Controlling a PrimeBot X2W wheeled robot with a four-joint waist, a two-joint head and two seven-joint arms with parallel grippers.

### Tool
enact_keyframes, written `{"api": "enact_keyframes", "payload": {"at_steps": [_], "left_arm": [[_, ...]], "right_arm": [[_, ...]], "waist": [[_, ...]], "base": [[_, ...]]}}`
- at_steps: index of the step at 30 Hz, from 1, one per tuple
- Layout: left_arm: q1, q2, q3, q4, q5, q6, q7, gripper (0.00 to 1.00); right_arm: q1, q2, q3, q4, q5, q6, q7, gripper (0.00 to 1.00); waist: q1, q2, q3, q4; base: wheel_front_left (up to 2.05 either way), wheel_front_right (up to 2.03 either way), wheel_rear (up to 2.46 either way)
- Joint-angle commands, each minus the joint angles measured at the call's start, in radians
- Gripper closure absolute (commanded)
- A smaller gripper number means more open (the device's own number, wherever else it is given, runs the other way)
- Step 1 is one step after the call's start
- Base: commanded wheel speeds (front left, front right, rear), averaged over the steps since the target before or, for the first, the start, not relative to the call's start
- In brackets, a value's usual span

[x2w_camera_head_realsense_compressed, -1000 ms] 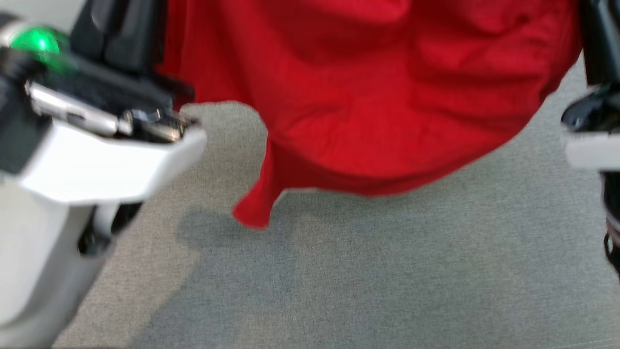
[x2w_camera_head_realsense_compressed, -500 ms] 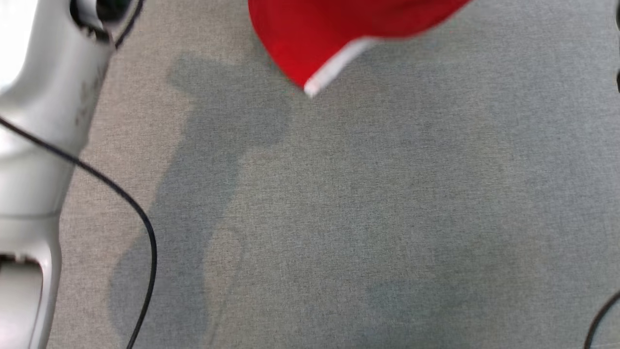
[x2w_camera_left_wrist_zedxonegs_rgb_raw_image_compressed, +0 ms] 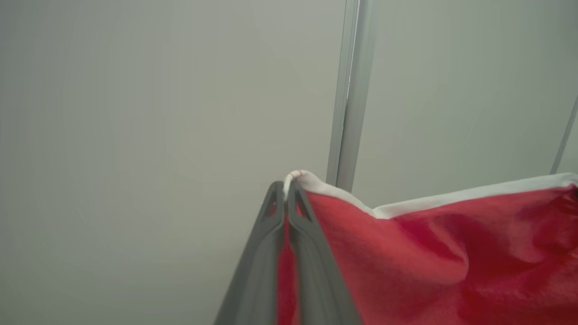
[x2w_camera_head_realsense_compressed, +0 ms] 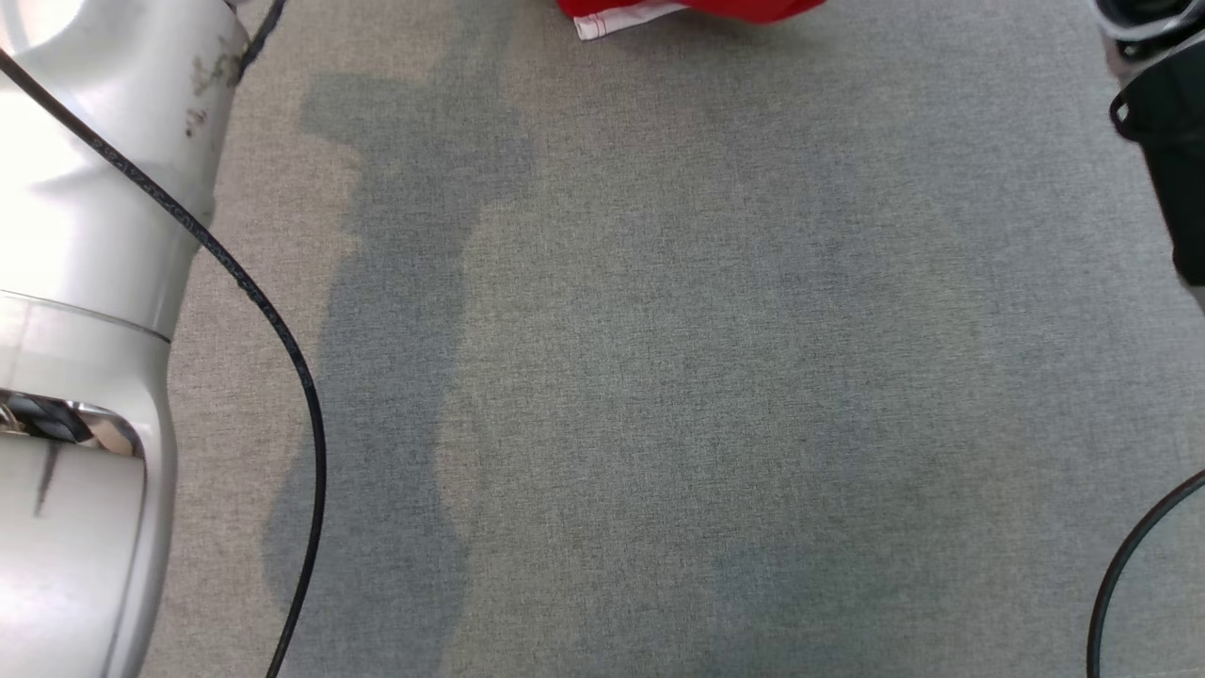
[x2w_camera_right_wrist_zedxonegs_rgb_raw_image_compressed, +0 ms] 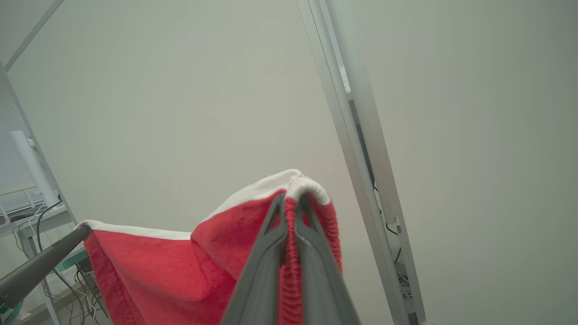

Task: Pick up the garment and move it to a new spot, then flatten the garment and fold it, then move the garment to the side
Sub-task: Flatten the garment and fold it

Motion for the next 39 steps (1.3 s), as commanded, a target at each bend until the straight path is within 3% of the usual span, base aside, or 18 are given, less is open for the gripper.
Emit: {"api": "enact_keyframes", "payload": {"at_steps": [1,6,11,16,17,24,31,39], "left_arm": [[0.018,-0.004,0.001,0.028,-0.011,-0.013,-0.004,1.0],[0.111,-0.028,0.01,0.081,-0.045,-0.043,-0.011,1.0],[0.313,-0.042,0.053,-0.006,-0.031,-0.054,-0.011,1.0],[0.553,-0.043,0.104,-0.147,0.027,-0.057,-0.011,1.0],[0.657,-0.037,0.125,-0.216,0.058,-0.052,-0.011,1.0],[0.919,-0.01,0.146,-0.421,0.146,-0.039,-0.011,1.0],[1.193,0.022,0.131,-0.631,0.17,0.017,0.003,1.0],[1.478,0.069,0.11,-0.938,0.163,0.122,0.141,1.0]], "right_arm": [[0.018,-0.011,0.025,0.012,0.02,0.0,-0.007,1.0],[0.112,-0.042,0.136,0.012,0.072,0.0,-0.009,1.0],[0.287,-0.101,0.212,-0.064,0.135,0.0,-0.009,1.0],[0.505,-0.156,0.185,-0.175,0.099,0.0,-0.009,1.0],[0.598,-0.156,0.148,-0.223,0.072,0.0,-0.009,1.0],[0.845,-0.144,0.053,-0.356,-0.029,0.0,-0.009,1.0],[1.076,-0.149,-0.004,-0.46,-0.139,0.0,-0.009,1.0],[1.29,-0.125,-0.086,-0.544,-0.305,0.0,-0.009,1.0]], "waist": [[0.0,0.0,0.011,0.002],[0.0,0.0,0.035,0.006],[0.0,0.0,0.037,0.017],[0.0,0.0,0.012,0.019],[0.0,0.0,-0.004,0.015],[0.0,0.0,-0.058,0.005],[0.0,0.0,-0.143,0.01],[0.0,0.0,-0.242,0.021]], "base": [[0.0,0.0,0.0],[0.0,0.0,0.0],[0.0,0.0,0.0],[0.0,0.0,0.0],[0.0,0.0,0.0],[0.0,0.0,0.0],[0.0,0.0,0.0],[0.0,0.0,0.0]]}}
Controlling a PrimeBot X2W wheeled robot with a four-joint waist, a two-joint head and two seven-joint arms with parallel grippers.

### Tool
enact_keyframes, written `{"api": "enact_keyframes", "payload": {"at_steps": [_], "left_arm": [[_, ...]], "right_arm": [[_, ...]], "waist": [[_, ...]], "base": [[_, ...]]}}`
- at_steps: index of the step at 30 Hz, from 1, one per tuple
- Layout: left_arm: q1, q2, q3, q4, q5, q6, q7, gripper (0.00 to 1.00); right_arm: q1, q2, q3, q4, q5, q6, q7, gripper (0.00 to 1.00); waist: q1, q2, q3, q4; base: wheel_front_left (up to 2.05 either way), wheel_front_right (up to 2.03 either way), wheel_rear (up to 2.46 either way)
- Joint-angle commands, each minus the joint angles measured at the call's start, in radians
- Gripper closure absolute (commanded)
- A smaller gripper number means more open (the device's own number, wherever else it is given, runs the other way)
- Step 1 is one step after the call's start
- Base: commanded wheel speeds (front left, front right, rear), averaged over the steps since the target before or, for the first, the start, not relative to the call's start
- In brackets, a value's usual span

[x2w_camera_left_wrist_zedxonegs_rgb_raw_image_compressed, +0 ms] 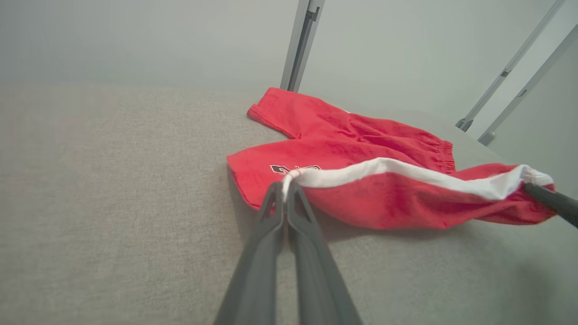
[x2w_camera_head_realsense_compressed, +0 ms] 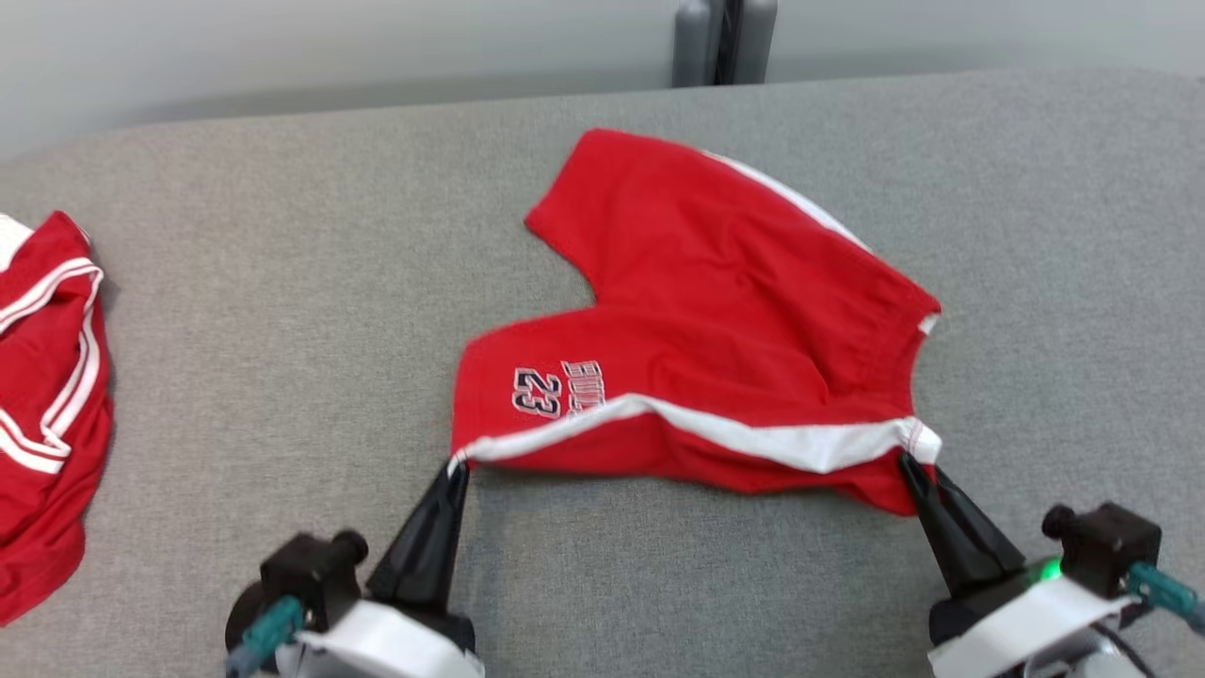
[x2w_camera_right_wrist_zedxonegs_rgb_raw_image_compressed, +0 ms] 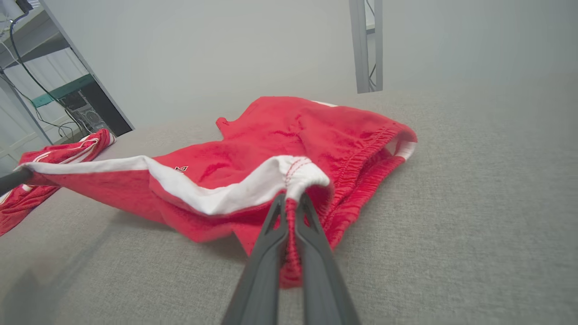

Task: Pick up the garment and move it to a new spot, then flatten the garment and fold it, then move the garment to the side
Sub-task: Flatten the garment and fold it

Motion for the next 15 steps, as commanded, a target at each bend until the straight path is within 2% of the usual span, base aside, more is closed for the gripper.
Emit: {"api": "enact_keyframes", "payload": {"at_steps": [1,8,15], "left_arm": [[0.025,0.01,0.001,-0.028,0.004,0.013,0.009,1.0],[0.136,0.038,0.01,-0.236,0.015,0.086,0.075,1.0],[0.117,0.059,0.025,-0.303,0.019,0.096,0.094,1.0]], "right_arm": [[0.023,-0.003,-0.009,-0.015,-0.022,0.0,-0.006,1.0],[0.159,0.012,-0.073,-0.15,-0.108,0.0,-0.006,1.0],[0.178,0.042,-0.105,-0.19,-0.126,0.0,0.014,1.0]], "waist": [[0.0,0.0,-0.018,0.005],[0.0,0.0,-0.024,0.012],[0.0,0.0,-0.009,-0.006]], "base": [[0.0,0.0,0.0],[0.0,0.0,0.0],[0.0,0.0,0.0]]}}
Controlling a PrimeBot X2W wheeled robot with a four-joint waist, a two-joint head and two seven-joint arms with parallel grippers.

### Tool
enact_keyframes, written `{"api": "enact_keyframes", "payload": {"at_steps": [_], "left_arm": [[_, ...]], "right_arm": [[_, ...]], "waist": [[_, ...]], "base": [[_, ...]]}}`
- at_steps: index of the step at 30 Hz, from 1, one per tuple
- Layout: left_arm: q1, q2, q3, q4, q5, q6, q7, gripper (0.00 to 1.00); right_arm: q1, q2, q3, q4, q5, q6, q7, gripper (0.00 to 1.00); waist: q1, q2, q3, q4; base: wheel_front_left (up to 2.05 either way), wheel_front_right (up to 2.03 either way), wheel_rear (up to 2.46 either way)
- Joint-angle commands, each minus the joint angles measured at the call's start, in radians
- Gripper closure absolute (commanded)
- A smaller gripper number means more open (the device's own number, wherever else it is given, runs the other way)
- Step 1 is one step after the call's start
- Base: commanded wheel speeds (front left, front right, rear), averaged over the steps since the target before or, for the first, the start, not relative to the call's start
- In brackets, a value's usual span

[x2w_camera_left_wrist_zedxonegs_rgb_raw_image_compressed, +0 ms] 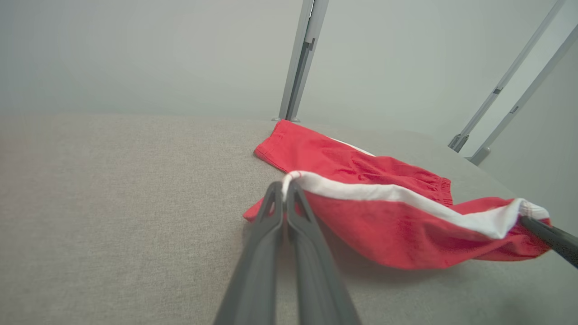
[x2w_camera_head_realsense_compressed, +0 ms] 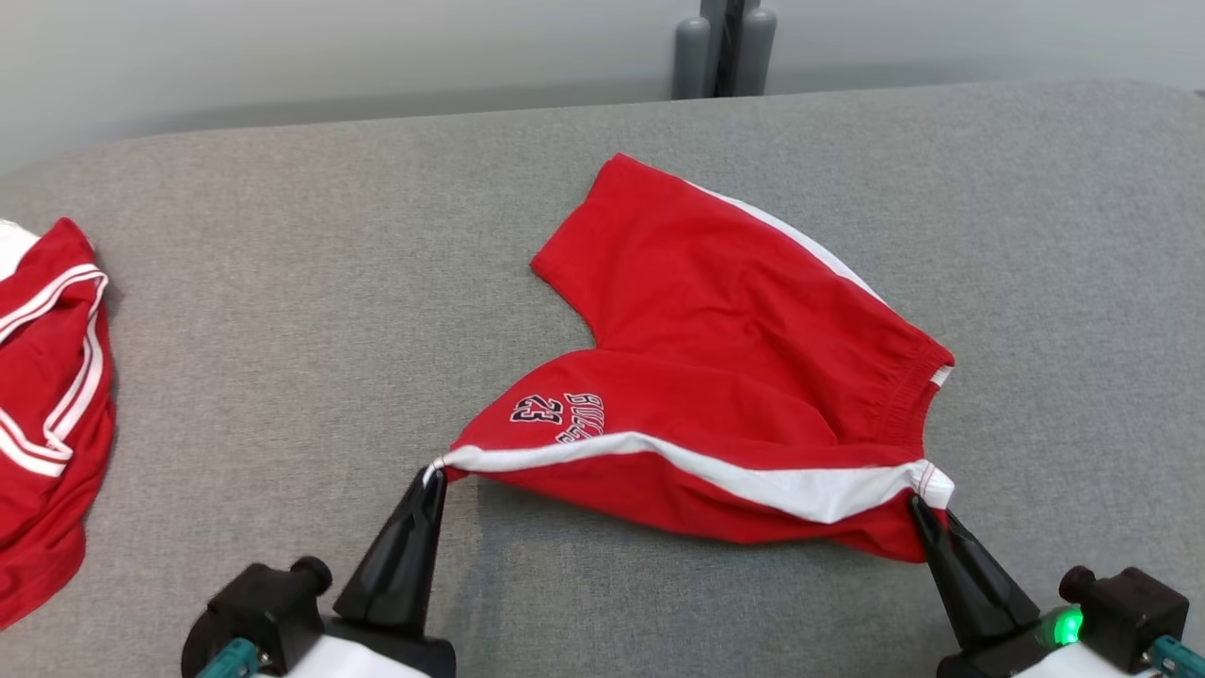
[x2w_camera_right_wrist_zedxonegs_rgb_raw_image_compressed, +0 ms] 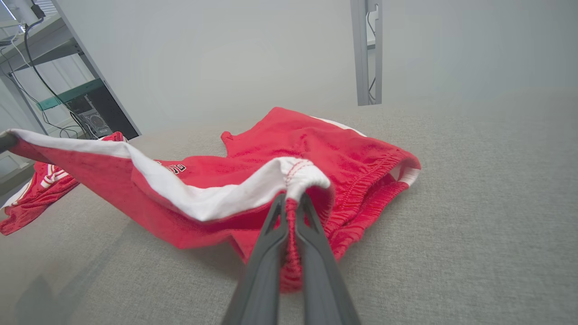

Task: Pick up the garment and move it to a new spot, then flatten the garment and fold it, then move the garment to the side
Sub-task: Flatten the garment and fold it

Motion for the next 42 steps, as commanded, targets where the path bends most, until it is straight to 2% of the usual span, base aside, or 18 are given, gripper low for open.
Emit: {"api": "enact_keyframes", "payload": {"at_steps": [1,10,15,23,29,35,36,37,38,39,40,42], "left_arm": [[-0.035,0.011,0.01,-0.006,0.011,-0.003,-0.001,1.0],[-0.256,0.046,0.032,0.037,0.035,-0.06,0.001,1.0],[-0.459,0.041,0.027,0.132,0.041,-0.114,0.008,1.0],[-0.78,-0.02,-0.022,0.444,0.026,-0.205,0.034,1.0],[-0.948,-0.065,-0.023,0.697,0.015,-0.234,-0.022,1.0],[-1.049,-0.084,-0.024,0.91,-0.003,-0.253,-0.056,1.0],[-1.063,-0.087,-0.025,0.942,-0.007,-0.257,-0.06,1.0],[-1.075,-0.089,-0.028,0.971,-0.009,-0.26,-0.065,1.0],[-1.083,-0.093,-0.031,1.001,-0.016,-0.263,-0.064,0.87],[-1.091,-0.096,-0.031,1.026,-0.018,-0.267,-0.069,0.47],[-1.102,-0.098,-0.034,1.047,-0.021,-0.269,-0.079,0.0],[-1.11,-0.103,-0.036,1.084,-0.024,-0.27,-0.099,0.0]], "right_arm": [[-0.014,0.003,-0.011,-0.005,-0.004,0.0,0.006,1.0],[-0.15,0.068,-0.094,-0.01,-0.017,0.0,0.055,1.0],[-0.25,0.137,-0.162,0.025,-0.039,0.0,0.095,1.0],[-0.404,0.19,-0.17,0.162,-0.041,0.0,0.133,1.0],[-0.472,0.211,-0.162,0.243,-0.026,0.0,0.089,1.0],[-0.507,0.22,-0.122,0.288,-0.004,0.0,0.058,1.0],[-0.514,0.221,-0.115,0.293,0.003,0.0,0.054,0.89],[-0.517,0.222,-0.108,0.3,0.01,0.0,0.054,0.68],[-0.52,0.222,-0.102,0.306,0.013,0.0,0.053,0.54],[-0.524,0.222,-0.095,0.309,0.018,0.0,0.052,0.21],[-0.525,0.223,-0.086,0.312,0.021,0.0,0.053,0.0],[-0.521,0.216,-0.075,0.313,0.027,0.0,0.049,0.0]], "waist": [[0.0,0.0,0.011,-0.009],[0.0,0.0,0.106,-0.064],[0.0,0.0,0.178,-0.095],[0.0,0.0,0.272,-0.145],[0.0,0.0,0.308,-0.181],[0.0,0.0,0.321,-0.214],[0.0,0.0,0.323,-0.219],[0.0,0.0,0.325,-0.223],[0.0,0.0,0.326,-0.226],[0.0,0.0,0.326,-0.228],[0.0,0.0,0.326,-0.23],[0.0,0.0,0.325,-0.231]], "base": [[0.0,0.0,0.0],[0.0,0.0,0.0],[0.0,0.0,0.0],[0.0,0.0,0.0],[0.0,0.0,0.0],[0.0,0.0,0.0],[0.0,0.0,0.0],[0.0,0.0,0.0],[0.0,0.0,0.0],[0.0,0.0,0.0],[0.0,0.0,0.0],[0.0,0.0,0.0]]}}
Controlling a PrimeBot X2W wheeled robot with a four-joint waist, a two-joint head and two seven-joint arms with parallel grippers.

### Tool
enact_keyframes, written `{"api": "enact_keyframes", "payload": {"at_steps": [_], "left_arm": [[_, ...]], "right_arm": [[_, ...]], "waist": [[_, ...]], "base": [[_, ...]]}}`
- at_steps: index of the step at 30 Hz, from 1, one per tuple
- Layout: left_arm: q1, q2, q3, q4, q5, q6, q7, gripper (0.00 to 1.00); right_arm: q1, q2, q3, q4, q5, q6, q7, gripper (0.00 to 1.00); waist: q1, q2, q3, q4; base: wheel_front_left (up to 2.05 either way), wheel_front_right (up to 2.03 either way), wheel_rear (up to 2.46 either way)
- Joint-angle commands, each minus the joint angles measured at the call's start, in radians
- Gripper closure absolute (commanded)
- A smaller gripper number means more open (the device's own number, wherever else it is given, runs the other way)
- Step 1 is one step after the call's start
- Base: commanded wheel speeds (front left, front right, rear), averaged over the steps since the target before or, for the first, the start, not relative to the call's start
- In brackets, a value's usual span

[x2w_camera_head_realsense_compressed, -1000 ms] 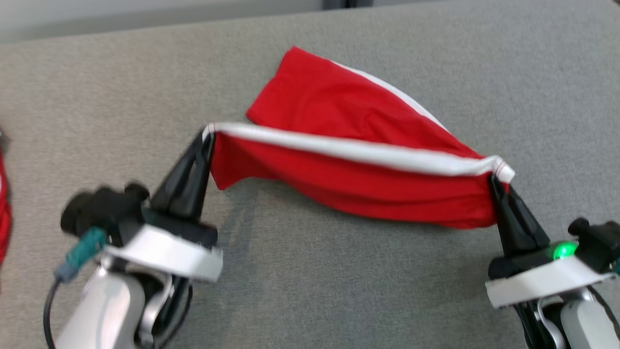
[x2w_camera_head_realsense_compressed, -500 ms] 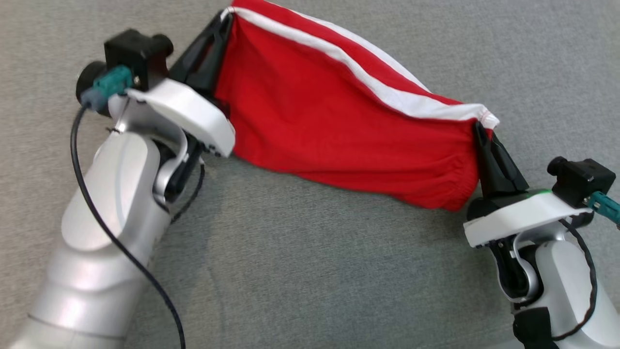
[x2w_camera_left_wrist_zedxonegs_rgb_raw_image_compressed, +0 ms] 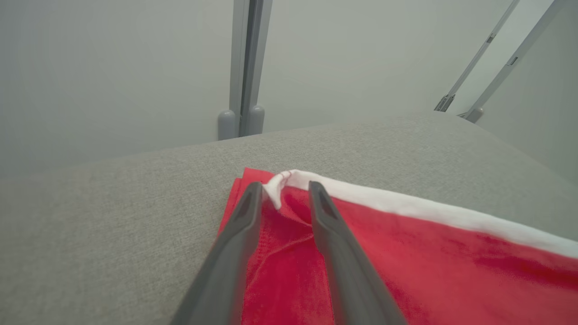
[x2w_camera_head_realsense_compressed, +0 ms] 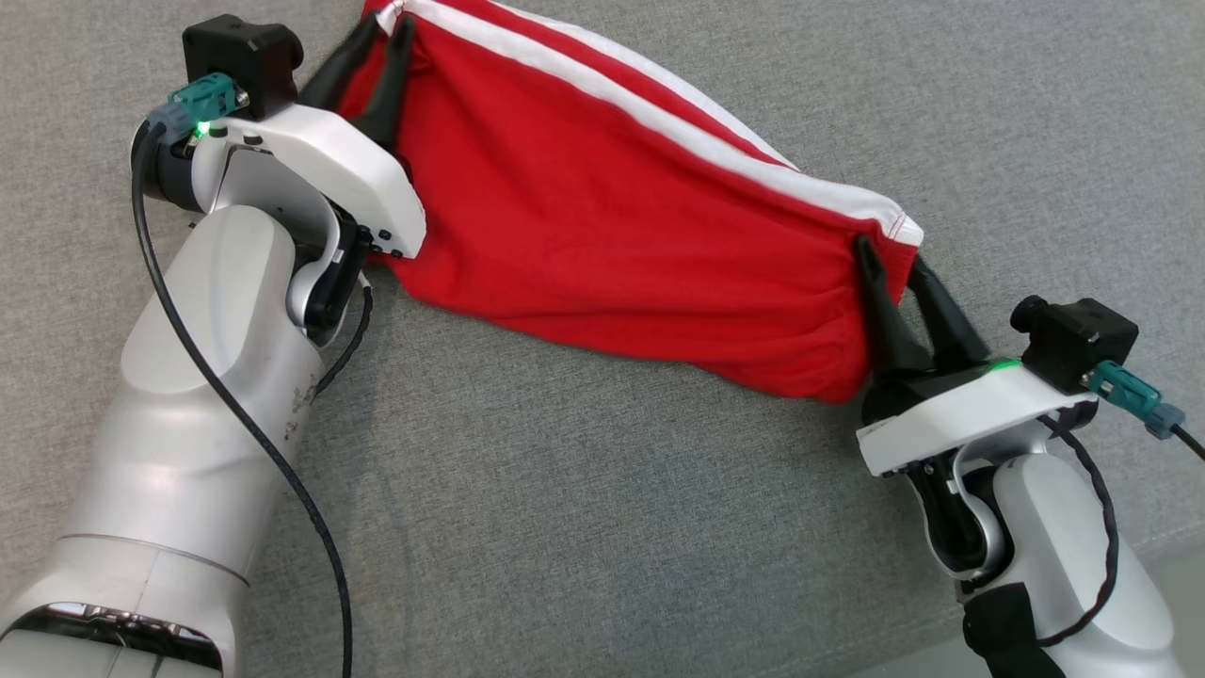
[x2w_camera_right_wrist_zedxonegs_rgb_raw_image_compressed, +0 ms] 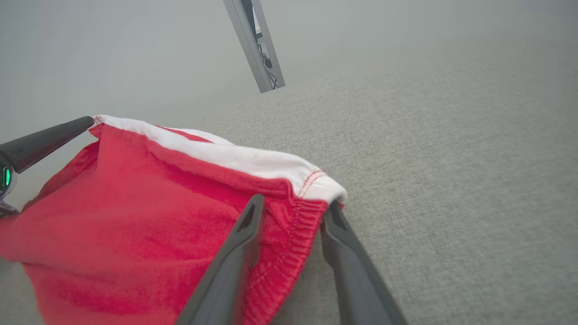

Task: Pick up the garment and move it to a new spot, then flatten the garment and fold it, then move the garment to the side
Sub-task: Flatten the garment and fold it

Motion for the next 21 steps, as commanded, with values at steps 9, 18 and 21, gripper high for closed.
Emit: {"api": "enact_keyframes", "payload": {"at_steps": [9,18,21], "left_arm": [[0.065,0.008,-0.003,-0.02,0.033,0.033,-0.149,0.0],[0.322,0.081,0.073,-0.388,0.095,0.173,-0.162,0.0],[0.402,0.117,0.087,-0.503,0.111,0.205,-0.162,0.0]], "right_arm": [[0.1,-0.065,-0.032,-0.091,-0.038,0.0,-0.02,0.0],[0.202,-0.045,-0.156,-0.221,-0.133,0.0,-0.026,0.0],[0.213,-0.036,-0.191,-0.25,-0.167,0.0,-0.027,0.0]], "waist": [[0.0,0.0,-0.047,0.031],[0.0,0.0,-0.105,0.063],[0.0,0.0,-0.122,0.075]], "base": [[0.0,0.0,0.0],[0.0,0.0,0.0],[0.0,0.0,0.0]]}}
